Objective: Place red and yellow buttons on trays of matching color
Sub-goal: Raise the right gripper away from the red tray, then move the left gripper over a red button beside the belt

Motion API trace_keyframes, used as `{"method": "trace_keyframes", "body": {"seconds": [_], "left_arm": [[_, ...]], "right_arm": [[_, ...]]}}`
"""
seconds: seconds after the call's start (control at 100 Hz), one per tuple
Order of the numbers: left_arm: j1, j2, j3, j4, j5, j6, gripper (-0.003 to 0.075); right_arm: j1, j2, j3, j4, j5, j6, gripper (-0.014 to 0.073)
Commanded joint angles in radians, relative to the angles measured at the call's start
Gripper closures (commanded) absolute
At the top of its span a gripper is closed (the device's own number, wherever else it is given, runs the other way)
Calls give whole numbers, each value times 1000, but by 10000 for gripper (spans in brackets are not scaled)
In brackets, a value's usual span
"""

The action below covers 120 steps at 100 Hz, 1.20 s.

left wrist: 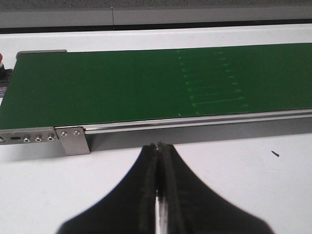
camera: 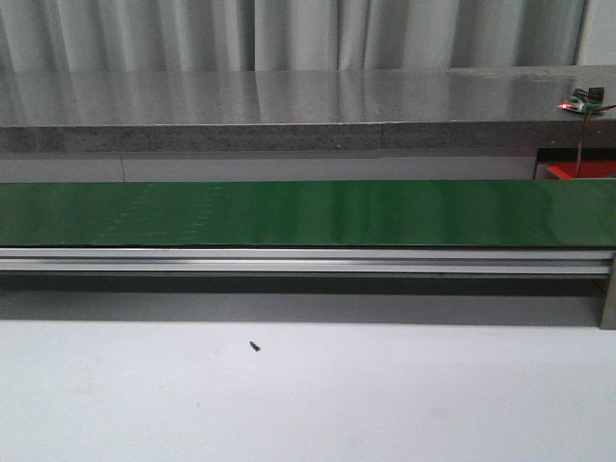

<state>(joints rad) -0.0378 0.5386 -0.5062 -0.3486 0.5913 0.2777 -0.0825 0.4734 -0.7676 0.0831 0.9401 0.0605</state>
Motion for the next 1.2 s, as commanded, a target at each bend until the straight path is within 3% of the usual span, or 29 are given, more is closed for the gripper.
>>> {"method": "trace_keyframes", "body": {"seconds": [0.0,0.25,0.5,0.68,0.97,1.19], "left_arm": [[-10,1,-29,-22,-69,-2,740],[-7,18,-47,-22,-140,-2,740],[10,172,-151,47,-142,-2,740],[15,292,-230,248,-186,-2,740],[20,476,-396,246,-238,-119,740],[161,620,-549,154,-175,-196,740]], "right_arm": [[-1,3,-18,3,-77,-15,613],[-1,3,-18,3,-76,-15,613],[-1,3,-18,3,-74,-15,613],[-1,3,-18,3,-74,-15,613],[-1,3,-18,3,-74,-15,613],[-1,3,-18,3,-74,-15,613]]}}
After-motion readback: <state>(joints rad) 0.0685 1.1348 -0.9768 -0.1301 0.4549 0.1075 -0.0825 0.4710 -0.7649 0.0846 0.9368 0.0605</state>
